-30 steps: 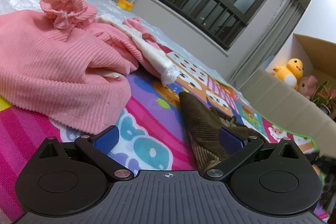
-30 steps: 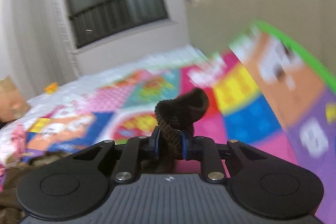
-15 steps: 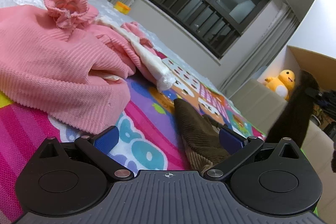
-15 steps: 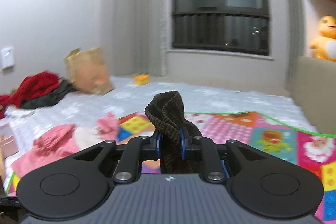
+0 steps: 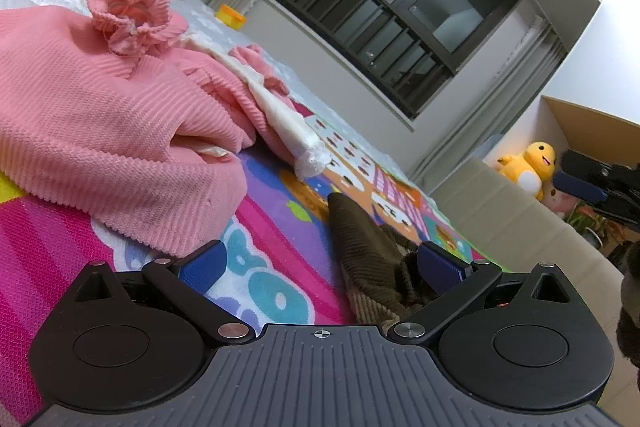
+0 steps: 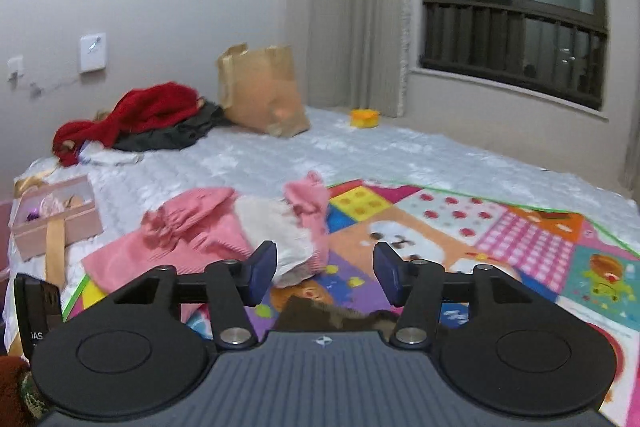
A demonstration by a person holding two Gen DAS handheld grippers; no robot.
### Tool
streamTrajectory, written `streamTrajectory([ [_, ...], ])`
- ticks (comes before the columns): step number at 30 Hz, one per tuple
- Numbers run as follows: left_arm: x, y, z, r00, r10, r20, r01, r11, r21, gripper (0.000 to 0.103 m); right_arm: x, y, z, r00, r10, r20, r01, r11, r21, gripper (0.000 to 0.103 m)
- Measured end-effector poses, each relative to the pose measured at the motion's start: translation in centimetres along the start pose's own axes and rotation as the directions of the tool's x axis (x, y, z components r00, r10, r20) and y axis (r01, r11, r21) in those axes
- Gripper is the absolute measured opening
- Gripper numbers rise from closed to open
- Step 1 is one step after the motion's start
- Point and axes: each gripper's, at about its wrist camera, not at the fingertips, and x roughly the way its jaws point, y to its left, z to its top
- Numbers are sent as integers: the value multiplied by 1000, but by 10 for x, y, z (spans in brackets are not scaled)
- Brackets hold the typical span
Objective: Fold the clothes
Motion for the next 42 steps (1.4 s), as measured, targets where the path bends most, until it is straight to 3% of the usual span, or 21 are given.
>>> streamTrajectory([
  [4, 1, -2, 1, 1000, 9, -10, -9, 1000, 3, 103, -20, -43, -24, 993, -113, -19, 114, 991, 77, 73],
  [7, 5, -6, 2, 999, 35, -42, -34, 999, 22, 103, -26, -67, -57, 977, -196, -87, 203, 976, 78, 75],
  [10, 13, -16, 6, 990, 88, -109, -80, 994, 75, 103, -21, -81, -91, 941, -302, -153, 304, 953, -9, 75],
  [14, 14, -27, 18, 988, 5, -156, 3, 999, 49, 103, -6, -104, -131, 890, -380, -251, 378, 924, -58, 75],
  [17, 14, -35, 27, 980, -58, -191, 64, 998, 27, 103, -3, -116, -158, 883, -384, -272, 388, 921, -41, 81],
  [20, 19, -54, 33, 961, -155, -230, 161, 987, 6, 102, -8, -123, -173, 905, -354, -237, 372, 928, 34, 82],
  [23, 40, -79, 28, 933, -160, -321, 180, 983, 31, 86, -22, -142, -180, 933, -313, -177, 344, 920, 188, 90],
  [26, 65, -96, 18, 918, -73, -389, 112, 991, 79, 85, -37, -161, -188, 954, -279, -110, 300, 893, 336, 97],
  [28, 80, -102, 10, 906, -20, -422, 65, 994, 92, 79, -45, -176, -196, 962, -261, -75, 266, 855, 446, 97],
  [29, 86, -104, 7, 901, 0, -434, 48, 994, 99, 71, -50, -185, -200, 966, -253, -58, 247, 830, 500, 98],
  [30, 91, -107, 3, 897, 19, -441, 36, 993, 115, 55, -54, -190, -204, 968, -249, -38, 230, 809, 541, 100],
  [32, 100, -117, -2, 899, 40, -437, 36, 986, 165, 35, -61, -199, -211, 970, -244, -4, 197, 775, 601, 103],
  [35, 101, -129, 4, 918, 49, -394, 54, 968, 246, 17, -61, -205, -215, 973, -231, 2, 178, 752, 635, 103],
  [42, 96, -155, 27, 962, 41, -269, 85, 894, 439, 19, -58, -202, -214, 973, -233, -7, 187, 763, 619, 103],
])
